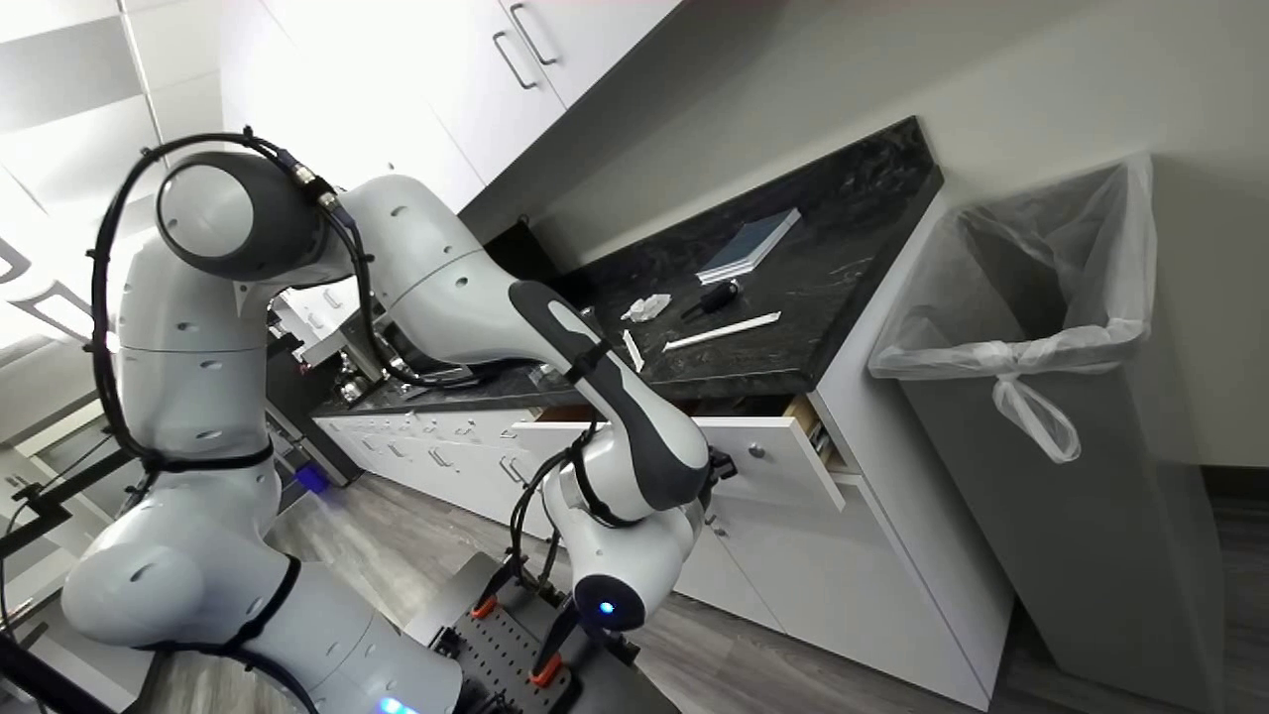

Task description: Close the top drawer of the bottom cabinet.

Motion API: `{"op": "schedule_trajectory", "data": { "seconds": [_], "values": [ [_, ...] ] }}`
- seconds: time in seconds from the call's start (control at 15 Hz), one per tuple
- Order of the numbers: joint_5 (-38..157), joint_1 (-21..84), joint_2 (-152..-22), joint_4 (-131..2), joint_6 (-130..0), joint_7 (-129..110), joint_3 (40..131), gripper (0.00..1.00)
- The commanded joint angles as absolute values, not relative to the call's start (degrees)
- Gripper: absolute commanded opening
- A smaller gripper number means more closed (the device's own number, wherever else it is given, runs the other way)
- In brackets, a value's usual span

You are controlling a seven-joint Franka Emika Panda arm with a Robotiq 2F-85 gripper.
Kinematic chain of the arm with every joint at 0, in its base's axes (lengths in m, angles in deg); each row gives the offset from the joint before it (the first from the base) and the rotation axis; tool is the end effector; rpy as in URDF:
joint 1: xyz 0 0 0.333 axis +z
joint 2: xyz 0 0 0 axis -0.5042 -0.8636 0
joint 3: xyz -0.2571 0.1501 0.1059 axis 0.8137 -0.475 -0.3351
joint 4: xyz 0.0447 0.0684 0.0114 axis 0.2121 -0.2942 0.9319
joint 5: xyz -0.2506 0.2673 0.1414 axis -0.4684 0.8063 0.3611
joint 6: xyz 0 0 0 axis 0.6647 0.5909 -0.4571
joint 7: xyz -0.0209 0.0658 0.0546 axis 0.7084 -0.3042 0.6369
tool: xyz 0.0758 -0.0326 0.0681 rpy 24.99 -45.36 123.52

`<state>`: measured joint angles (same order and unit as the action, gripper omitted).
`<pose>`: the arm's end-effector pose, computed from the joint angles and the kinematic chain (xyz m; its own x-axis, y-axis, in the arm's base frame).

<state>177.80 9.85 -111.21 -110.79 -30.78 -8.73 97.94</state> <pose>0.3502 -0.1975 0.0282 -0.2703 -0.1896 -0.9439 -0.5134 0.8578 -0.0253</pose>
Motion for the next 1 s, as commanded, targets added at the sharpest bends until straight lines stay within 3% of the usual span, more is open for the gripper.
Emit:
{"op": "schedule_trajectory", "data": {
  "seconds": [0.0, 0.73, 0.93],
  "values": [
    [174.5, 11.57, -107.26, -114.06, -31.67, -5.85, 99.79, 0.0],
    [147.61, 14.34, -76.09, -128.29, -39.16, -4.84, 120.66, 0.0],
    [138.45, 11.6, -67.1, -128.79, -44.5, -1.37, 121.3, 0.0]
  ]
}}
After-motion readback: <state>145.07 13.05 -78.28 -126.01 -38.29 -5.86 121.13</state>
